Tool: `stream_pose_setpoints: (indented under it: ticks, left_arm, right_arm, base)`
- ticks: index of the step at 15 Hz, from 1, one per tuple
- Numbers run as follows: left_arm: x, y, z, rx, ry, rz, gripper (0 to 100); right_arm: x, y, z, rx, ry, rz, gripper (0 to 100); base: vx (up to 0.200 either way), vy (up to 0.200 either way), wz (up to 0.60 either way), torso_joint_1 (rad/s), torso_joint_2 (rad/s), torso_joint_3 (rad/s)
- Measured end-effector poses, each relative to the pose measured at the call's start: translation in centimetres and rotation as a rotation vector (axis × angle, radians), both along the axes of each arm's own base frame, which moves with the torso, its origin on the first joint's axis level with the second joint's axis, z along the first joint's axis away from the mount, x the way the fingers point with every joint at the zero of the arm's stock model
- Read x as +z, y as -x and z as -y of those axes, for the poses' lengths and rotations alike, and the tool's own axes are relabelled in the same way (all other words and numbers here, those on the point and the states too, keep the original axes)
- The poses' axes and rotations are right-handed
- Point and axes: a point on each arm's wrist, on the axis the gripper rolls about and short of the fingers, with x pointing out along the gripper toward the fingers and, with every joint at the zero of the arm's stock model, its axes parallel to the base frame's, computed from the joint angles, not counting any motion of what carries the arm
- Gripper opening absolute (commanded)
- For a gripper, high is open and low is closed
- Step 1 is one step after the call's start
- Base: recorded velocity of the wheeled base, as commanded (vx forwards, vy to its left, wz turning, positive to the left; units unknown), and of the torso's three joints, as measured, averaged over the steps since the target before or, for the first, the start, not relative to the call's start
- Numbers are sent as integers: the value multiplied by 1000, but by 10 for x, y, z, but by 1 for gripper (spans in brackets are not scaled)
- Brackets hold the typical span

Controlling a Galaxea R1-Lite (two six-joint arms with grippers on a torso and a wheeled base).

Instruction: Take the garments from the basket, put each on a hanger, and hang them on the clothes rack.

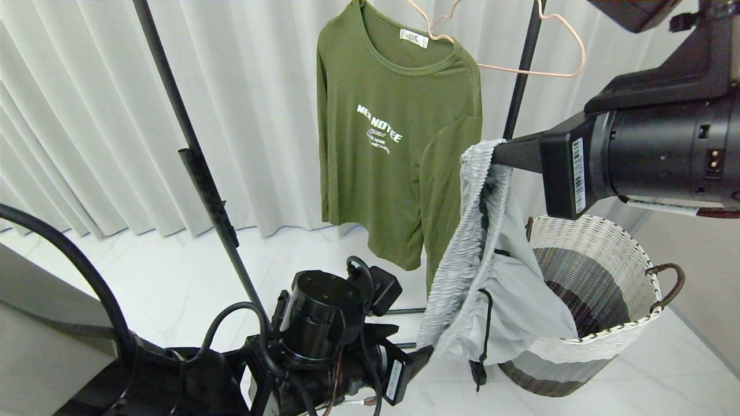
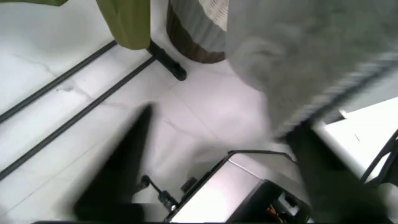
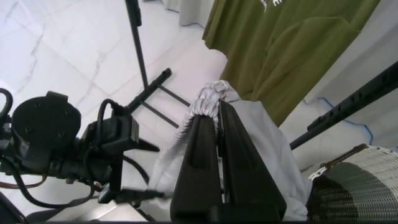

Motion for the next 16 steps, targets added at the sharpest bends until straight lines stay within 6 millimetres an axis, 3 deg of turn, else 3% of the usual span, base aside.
stream_pose_setpoints:
  ticks: [7,10,13,14,16]
  left_arm:
    - [3,11,-12,27,-21,13,0]
    - [25,21,-33,97,-5,62,0]
    - [65,34,-64,171,15,99,0]
    - [86,36,-75,205,33,120,0]
    - [146,38,-96,278,106,204,0]
  right_arm:
    - [2,-6,7,-41,-3,4,0]
    - [2,-24,22,-137,-1,8,0]
    - [4,-31,28,-170,-17,22,0]
    - [6,-32,28,-171,-32,34,0]
    - [9,-32,29,-176,-44,52,0]
  base:
    - [0,0,0,0,0,0]
    - [0,0,0,0,0,0]
    - [0,0,0,0,0,0]
    - [0,0,0,0,0,0]
    - [0,0,0,0,0,0]
